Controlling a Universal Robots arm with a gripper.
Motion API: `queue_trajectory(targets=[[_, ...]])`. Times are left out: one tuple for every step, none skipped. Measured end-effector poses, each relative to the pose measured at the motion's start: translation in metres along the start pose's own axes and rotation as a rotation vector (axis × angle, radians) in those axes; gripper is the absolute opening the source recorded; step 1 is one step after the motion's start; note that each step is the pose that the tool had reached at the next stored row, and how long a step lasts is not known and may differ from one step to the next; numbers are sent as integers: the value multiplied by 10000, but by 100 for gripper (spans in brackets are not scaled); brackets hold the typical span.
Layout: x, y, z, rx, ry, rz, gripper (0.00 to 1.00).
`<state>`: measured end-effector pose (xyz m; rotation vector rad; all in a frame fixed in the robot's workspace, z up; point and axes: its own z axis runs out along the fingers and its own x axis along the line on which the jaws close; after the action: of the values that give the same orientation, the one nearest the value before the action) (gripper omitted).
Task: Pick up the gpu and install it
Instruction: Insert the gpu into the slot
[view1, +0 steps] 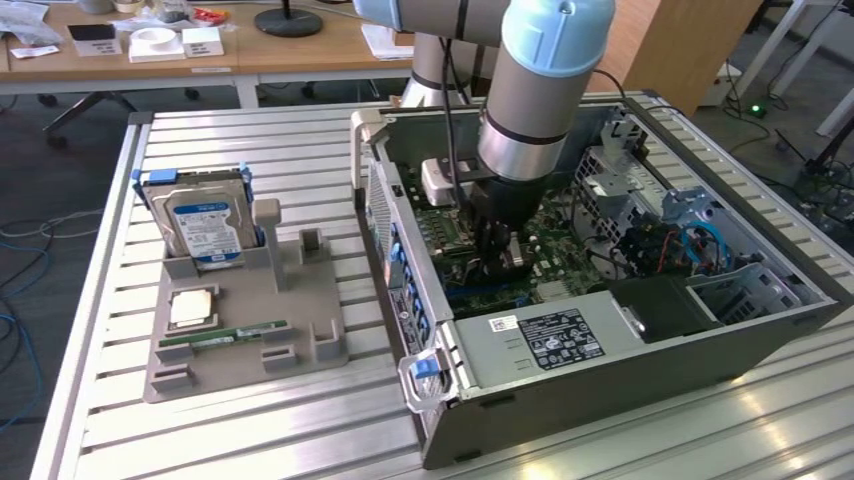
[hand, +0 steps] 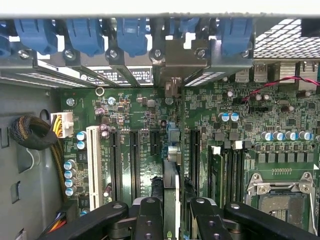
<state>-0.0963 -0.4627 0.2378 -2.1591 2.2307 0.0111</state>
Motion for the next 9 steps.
queue_trajectory(targets=[[0, 1, 0, 1, 0, -1, 26], [0, 3, 0, 1, -1, -2, 26], [0, 6, 0, 1, -1, -3, 26], [0, 8, 0, 2, -1, -5, 26], [1, 10, 0, 2, 0, -7, 26], [1, 12, 0, 3, 0, -8, 26], [1, 13, 0, 3, 0, -8, 26], [1, 13, 0, 3, 1, -9, 26], [1, 13, 0, 1, 0, -8, 26]])
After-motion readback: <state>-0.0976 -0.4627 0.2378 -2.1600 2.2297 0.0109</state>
